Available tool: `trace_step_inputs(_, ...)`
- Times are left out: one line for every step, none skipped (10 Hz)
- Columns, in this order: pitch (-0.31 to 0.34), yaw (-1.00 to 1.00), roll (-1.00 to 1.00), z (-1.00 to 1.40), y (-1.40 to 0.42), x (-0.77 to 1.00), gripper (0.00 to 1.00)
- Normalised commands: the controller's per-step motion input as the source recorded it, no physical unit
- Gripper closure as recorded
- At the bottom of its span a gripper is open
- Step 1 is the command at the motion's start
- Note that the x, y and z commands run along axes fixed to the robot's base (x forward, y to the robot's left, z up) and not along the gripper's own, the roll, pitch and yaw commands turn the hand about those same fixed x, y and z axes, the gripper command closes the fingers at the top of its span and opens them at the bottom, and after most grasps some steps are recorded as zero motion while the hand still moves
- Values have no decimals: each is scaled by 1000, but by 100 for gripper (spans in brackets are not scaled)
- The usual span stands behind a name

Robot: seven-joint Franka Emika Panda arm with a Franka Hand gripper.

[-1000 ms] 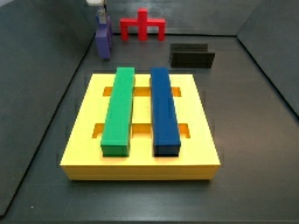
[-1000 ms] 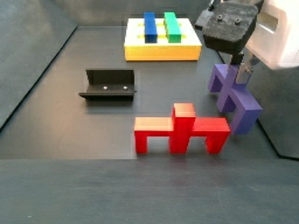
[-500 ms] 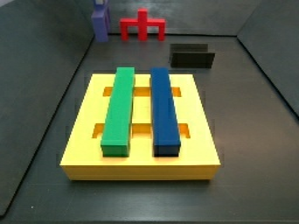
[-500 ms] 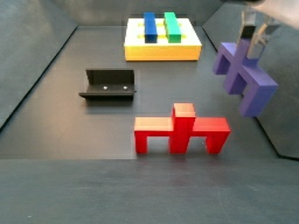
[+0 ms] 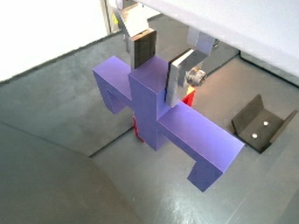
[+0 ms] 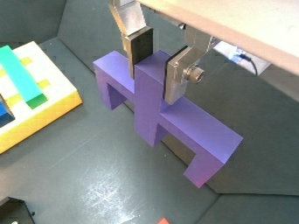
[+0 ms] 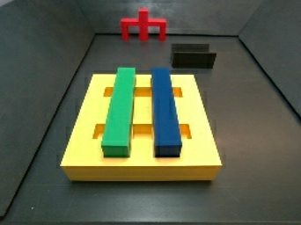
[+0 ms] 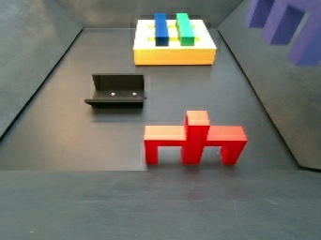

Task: Pick up the purple object. Move up. Move to above the board. Insert the purple object.
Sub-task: Move to above the board.

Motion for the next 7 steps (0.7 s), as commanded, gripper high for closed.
trace_step_inputs(107, -1, -12, 245, -2, 52, 100)
trace_step_inputs(44, 1000, -9, 170, -1400, 592, 100)
trace_step_inputs(44, 1000, 0, 156, -1400, 593, 100)
trace_step_inputs(52, 1000, 4, 153, -1400, 609, 100)
trace_step_inputs(56, 1000, -13, 156, -1400, 631, 100)
trace_step_inputs(61, 1000, -11, 157, -1400, 635, 100)
trace_step_inputs(70, 1000, -3, 162, -1400, 638, 100)
